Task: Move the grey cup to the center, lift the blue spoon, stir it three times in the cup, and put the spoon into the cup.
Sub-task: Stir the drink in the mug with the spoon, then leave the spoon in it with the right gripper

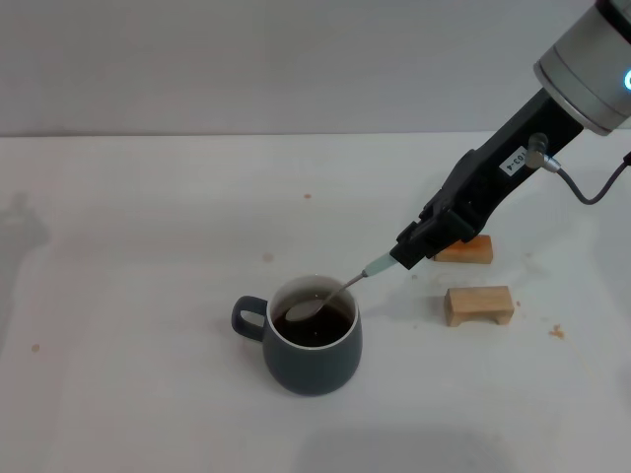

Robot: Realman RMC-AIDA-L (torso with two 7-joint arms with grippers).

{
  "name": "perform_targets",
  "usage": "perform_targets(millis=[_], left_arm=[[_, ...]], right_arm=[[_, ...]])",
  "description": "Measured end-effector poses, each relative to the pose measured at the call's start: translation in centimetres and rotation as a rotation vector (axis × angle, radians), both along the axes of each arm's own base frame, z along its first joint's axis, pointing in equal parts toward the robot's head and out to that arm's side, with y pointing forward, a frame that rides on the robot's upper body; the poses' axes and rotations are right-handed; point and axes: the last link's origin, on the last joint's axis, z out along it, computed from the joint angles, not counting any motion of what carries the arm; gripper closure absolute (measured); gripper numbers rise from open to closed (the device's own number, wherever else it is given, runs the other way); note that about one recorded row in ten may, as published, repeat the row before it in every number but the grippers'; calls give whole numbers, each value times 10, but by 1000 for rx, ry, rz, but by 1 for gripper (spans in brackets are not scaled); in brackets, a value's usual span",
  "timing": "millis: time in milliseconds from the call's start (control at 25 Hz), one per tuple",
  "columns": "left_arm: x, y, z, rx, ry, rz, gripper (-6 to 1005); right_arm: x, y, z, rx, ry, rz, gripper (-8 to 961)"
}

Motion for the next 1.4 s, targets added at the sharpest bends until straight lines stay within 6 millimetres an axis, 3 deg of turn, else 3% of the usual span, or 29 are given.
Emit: perform_targets(millis=[600, 1400], left_arm=[[-2, -3, 2, 15, 2, -4, 1002], [-5, -10, -1, 23, -11, -9, 1002]], right_arm=[[0, 4, -11, -14, -92, -9, 794], [-5, 15, -41, -8, -142, 49, 793]])
